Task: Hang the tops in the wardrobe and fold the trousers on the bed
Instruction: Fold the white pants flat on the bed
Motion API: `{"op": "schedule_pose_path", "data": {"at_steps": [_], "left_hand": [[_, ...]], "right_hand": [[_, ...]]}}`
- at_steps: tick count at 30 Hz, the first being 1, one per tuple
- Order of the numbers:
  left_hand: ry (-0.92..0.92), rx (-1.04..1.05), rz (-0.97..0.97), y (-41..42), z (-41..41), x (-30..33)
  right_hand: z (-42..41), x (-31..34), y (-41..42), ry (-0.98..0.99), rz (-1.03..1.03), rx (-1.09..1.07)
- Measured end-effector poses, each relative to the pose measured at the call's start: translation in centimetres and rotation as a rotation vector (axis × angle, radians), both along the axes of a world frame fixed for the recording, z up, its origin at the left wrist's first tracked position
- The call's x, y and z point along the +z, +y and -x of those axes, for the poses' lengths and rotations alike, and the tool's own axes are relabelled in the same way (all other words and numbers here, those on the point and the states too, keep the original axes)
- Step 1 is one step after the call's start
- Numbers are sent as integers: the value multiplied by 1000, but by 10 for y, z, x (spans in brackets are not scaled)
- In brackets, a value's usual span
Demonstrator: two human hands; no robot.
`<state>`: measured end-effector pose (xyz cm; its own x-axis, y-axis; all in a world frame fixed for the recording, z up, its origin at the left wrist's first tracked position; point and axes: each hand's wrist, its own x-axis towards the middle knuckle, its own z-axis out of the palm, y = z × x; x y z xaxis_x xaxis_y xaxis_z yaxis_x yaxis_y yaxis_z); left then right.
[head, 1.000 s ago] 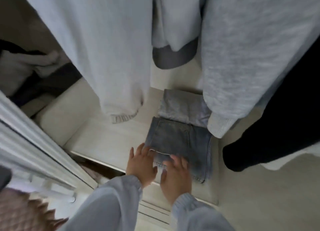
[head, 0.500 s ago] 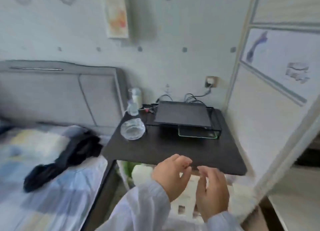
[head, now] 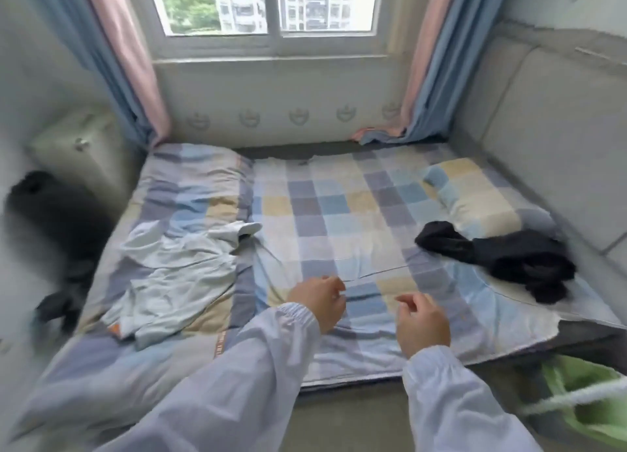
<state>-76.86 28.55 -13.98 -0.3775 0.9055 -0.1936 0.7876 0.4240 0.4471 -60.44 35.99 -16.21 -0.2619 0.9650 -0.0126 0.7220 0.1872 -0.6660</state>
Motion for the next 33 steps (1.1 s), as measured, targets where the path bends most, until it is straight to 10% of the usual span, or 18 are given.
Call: {"op": "schedule_pose_path", "data": {"at_steps": [17, 27, 33], "left_hand": [[-193, 812, 299, -92, 277, -125], [-352, 903, 566, -179, 439, -318], [-293, 1152, 209, -178, 529, -425]], "right_hand": [[378, -118, 14, -548, 165, 990], [545, -285, -37, -777, 75, 1288], [626, -388, -70, -766, 155, 1343]]}}
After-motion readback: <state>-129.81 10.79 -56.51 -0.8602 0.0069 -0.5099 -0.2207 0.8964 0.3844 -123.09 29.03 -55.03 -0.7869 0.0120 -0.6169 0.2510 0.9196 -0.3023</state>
